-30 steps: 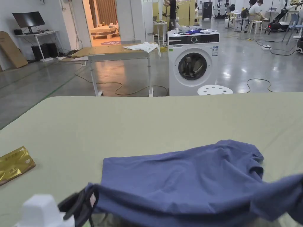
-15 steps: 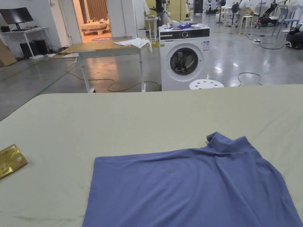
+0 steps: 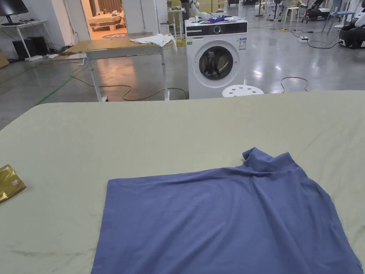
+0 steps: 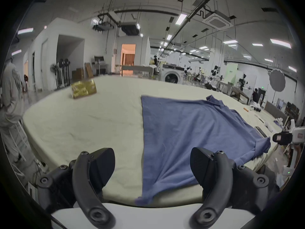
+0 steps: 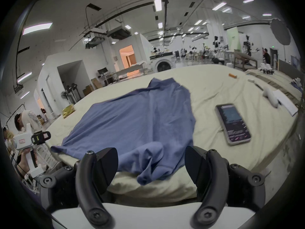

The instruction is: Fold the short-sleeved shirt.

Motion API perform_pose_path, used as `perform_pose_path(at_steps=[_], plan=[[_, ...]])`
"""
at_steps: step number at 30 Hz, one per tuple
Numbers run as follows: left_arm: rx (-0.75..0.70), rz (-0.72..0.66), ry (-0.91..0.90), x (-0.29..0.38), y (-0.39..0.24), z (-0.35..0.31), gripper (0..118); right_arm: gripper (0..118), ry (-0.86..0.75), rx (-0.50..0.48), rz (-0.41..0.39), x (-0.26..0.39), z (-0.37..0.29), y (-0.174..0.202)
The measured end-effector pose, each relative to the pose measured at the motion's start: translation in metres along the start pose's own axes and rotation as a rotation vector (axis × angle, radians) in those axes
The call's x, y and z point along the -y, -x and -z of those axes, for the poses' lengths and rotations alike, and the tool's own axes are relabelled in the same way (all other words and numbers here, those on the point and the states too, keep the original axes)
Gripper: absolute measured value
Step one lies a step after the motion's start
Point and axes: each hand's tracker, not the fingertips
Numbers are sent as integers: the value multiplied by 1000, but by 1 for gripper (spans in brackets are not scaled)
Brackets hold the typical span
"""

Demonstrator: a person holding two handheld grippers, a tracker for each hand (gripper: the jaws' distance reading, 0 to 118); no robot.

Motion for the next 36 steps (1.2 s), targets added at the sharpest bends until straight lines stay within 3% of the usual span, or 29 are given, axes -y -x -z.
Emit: perform_pose_path(at_steps=[7,12,14,15,16,18,21,23,29,32,33,34,35,36], plan=[[-21,70,-242,-53,-40,-40,96,86,-194,30,-44,-38,-25,32],[-22,122,-303,-73,-63,-56,89,85,-235,63,-63,-50,-28,55],[-12,127,-320,-76,-68,-60,66,70,-237,68,-81,-51,-26,58],[-1,121,-328,-77,-70,-61,50,56,-241,65,-109,-52,-26,60],[21,104,-335,-77,-70,-61,33,34,-244,64,-124,-52,-25,63],[64,68,-323,-78,-70,-59,14,5,-245,74,-133,-53,-22,68],[51,80,-324,-76,-76,-60,0,0,-237,42,-156,-53,-20,75],[62,108,-317,-78,-76,-60,0,0,-254,59,-193,-51,-20,80],[54,141,-294,-77,-74,-58,0,0,-246,38,-192,-52,-19,79],[94,-11,-213,-71,-47,-47,0,0,-220,34,-180,-49,-18,74],[83,-37,-166,-66,-38,-41,5,0,-212,30,-171,-47,-18,71],[63,-51,-115,-60,-30,-35,17,0,-203,29,-159,-45,-19,68],[48,-52,-63,-52,-19,-29,37,0,-189,27,-141,-42,-19,65],[61,-48,-35,-42,-10,-26,65,0,-178,24,-123,-40,-20,63]])
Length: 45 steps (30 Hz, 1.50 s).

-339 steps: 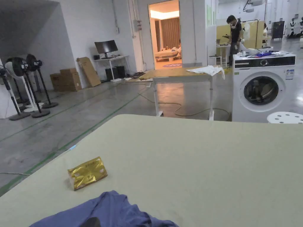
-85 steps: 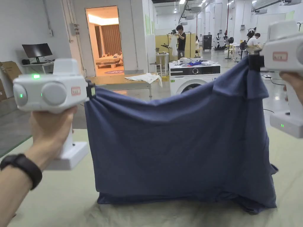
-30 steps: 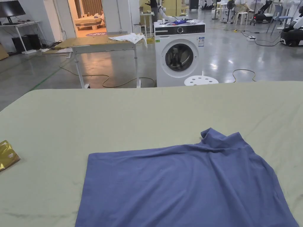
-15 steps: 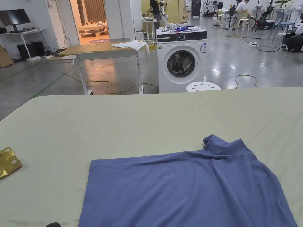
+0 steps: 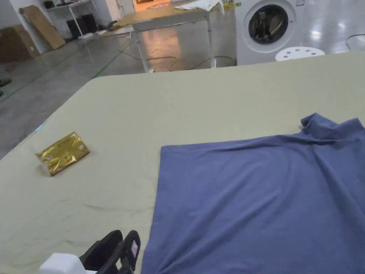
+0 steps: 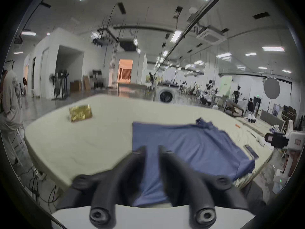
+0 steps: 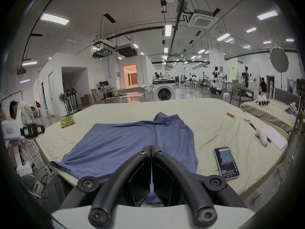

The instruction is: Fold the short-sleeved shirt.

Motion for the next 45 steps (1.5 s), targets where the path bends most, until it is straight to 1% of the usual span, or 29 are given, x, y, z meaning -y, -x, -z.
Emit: perform_pose_path(at_steps=[1,2,4,6,8,10,11,14,15,17,18,21,23,24,26,27,29,31,35,36,38,39,40,41,42,43,45], plan=[[53,-4,22,10,8,2,76,0,16,-2,18,2,0,-1],[71,-28,56,21,16,4,78,0,28,3,31,5,0,-4],[3,-40,158,38,23,14,77,0,51,20,47,10,-1,-7],[-45,-1,236,55,28,25,77,0,61,34,59,13,-2,-10],[-46,-6,304,67,31,33,77,0,64,42,80,13,-3,-14],[-24,-22,311,73,31,37,75,0,62,53,96,13,-5,-17],[-19,-24,319,75,29,39,71,0,62,61,102,14,-6,-19],[-27,3,335,75,25,51,37,0,66,87,116,16,-8,-23],[-23,5,345,75,25,54,29,0,70,96,119,17,-9,-25],[3,-1,387,77,23,65,18,0,83,112,121,19,-12,-28],[5,9,402,79,21,69,10,0,88,123,117,20,-14,-30],[6,29,453,81,15,77,4,0,122,157,96,24,-20,-34],[3,45,460,78,14,78,4,0,147,174,89,27,-21,-37],[2,45,464,79,14,79,4,8,165,172,90,31,-20,-40],[-14,39,470,80,16,81,4,44,231,185,104,41,-14,-45],[-16,30,469,80,14,80,4,58,259,180,116,46,-8,-46],[-19,22,467,80,14,80,4,58,316,150,146,57,4,-47],[-22,16,461,79,9,77,4,58,336,128,164,64,14,-42],[-26,0,460,77,6,76,4,59,360,78,145,74,34,-28],[-27,-1,459,76,6,76,4,59,378,81,137,78,41,-27],[-25,0,458,76,6,75,4,59,429,138,111,83,53,-27],[-23,-1,459,75,5,75,4,58,447,141,111,86,58,-30],[-22,-3,458,75,5,75,4,54,456,127,122,87,62,-34],[-20,-9,458,75,5,74,4,45,468,114,142,89,65,-37],[-21,-13,458,75,4,74,4,29,470,88,166,90,66,-39],[-21,-15,457,74,6,74,4,17,453,53,183,90,66,-39],[-20,-10,454,71,3,71,4,12,453,69,156,84,63,-37]])
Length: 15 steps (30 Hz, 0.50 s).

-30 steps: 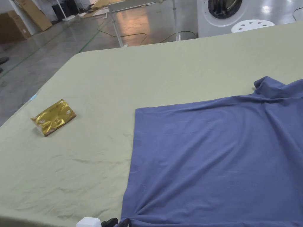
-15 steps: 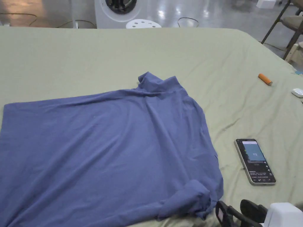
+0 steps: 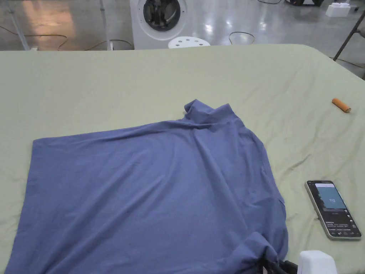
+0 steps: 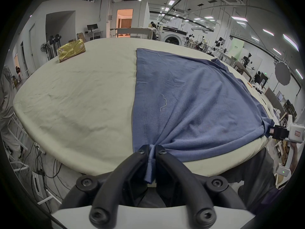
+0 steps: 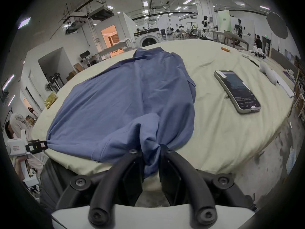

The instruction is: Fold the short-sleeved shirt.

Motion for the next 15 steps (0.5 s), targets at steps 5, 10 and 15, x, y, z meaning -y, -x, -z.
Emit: perform_pose_path(at_steps=[5,10,15], plan=[[44,-77,-121,-20,1,-38,2,11,-71,13,-83,-20,-34,13],[77,-59,-212,-70,0,-49,2,10,-151,-22,-89,-69,-40,14],[79,-22,-232,-132,2,8,2,10,-158,-71,-90,-144,15,10]])
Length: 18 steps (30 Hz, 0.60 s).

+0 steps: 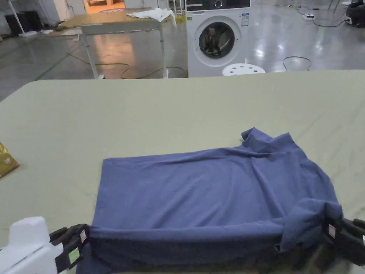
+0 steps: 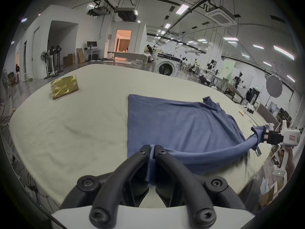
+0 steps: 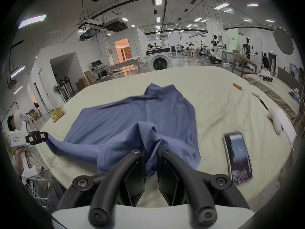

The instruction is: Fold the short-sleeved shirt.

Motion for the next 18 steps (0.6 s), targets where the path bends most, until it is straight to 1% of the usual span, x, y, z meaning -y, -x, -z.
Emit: perform_pose_path(at_steps=[3,4,6,7,10,11,12,13,14,15,16,18], plan=[[-1,-6,17,-29,11,55,2,10,56,-1,-25,-36,56,-7],[-17,-3,33,-38,11,70,2,10,107,-5,-21,-46,73,-9],[-43,30,55,-52,10,98,2,10,141,-8,5,-61,107,-13],[-55,38,78,-57,10,112,2,10,204,-6,21,-67,124,-15],[-76,16,100,-64,14,145,3,10,276,-8,74,-70,163,-23],[-74,13,102,-63,13,153,5,10,287,-8,86,-69,173,-25],[-69,11,102,-63,13,158,19,15,284,-2,89,-68,178,-27],[-62,16,106,-63,13,159,37,25,282,-1,104,-66,180,-30],[-62,25,100,-64,14,157,60,40,276,-8,118,-66,178,-33],[-71,33,73,-63,12,147,79,58,261,-23,135,-66,173,-36],[-67,41,22,-64,11,135,82,62,213,-46,145,-66,162,-38],[-28,48,-69,-63,10,105,82,62,103,-80,121,-62,139,-45]])
